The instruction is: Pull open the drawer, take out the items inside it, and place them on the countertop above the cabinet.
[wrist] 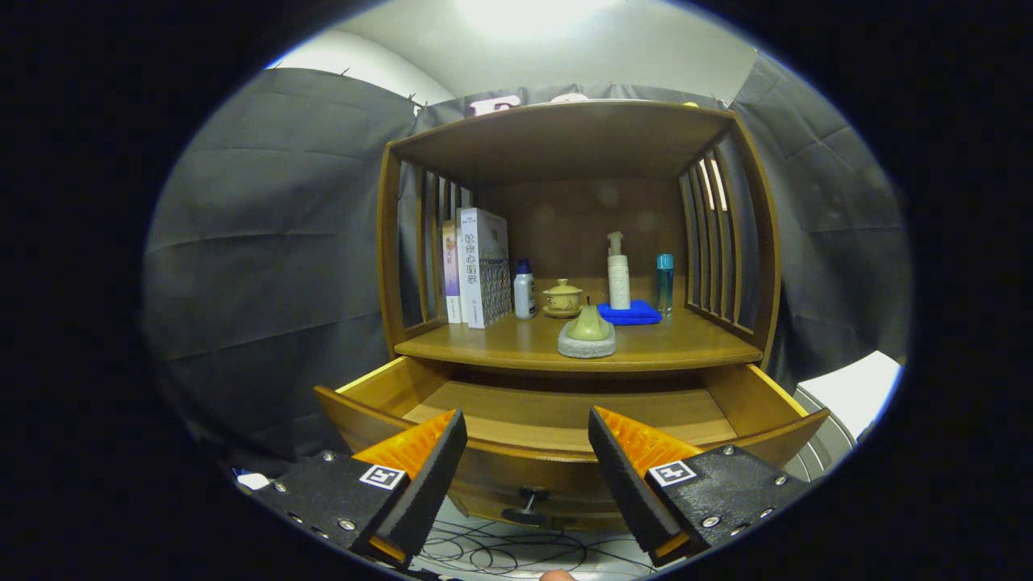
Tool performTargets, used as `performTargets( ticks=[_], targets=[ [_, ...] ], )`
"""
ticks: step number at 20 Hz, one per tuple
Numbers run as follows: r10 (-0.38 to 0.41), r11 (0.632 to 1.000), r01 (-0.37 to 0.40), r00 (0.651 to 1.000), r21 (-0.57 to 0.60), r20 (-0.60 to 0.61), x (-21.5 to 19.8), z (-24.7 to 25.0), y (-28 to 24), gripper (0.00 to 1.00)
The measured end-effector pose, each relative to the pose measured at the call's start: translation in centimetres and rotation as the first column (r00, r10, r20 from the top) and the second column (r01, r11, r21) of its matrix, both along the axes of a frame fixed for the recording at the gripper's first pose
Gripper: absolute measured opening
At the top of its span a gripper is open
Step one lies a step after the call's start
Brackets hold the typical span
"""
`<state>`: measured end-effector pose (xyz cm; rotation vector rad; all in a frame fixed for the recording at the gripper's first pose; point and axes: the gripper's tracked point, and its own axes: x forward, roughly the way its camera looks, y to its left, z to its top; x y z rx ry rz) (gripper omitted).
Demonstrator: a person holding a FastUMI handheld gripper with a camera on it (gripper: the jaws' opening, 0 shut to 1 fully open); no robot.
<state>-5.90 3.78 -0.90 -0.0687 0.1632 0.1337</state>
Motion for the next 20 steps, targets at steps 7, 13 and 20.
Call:
performTargets(
  ticks=[7, 13, 20],
  targets=[
    [0.021, 0.998, -0.026, 0.996, -0.051, -0.091, -2.3, -4.6, 0.4, 0.94],
    [-0.034, 0.998, 0.028, 0.992, -0.051, -0.121, -1.1, -5.7, -0.4, 0.94],
    [-0.068, 0.997, 0.06, 0.988, -0.056, -0.137, 0.1, -6.7, -0.8, 0.92]
  ],
)
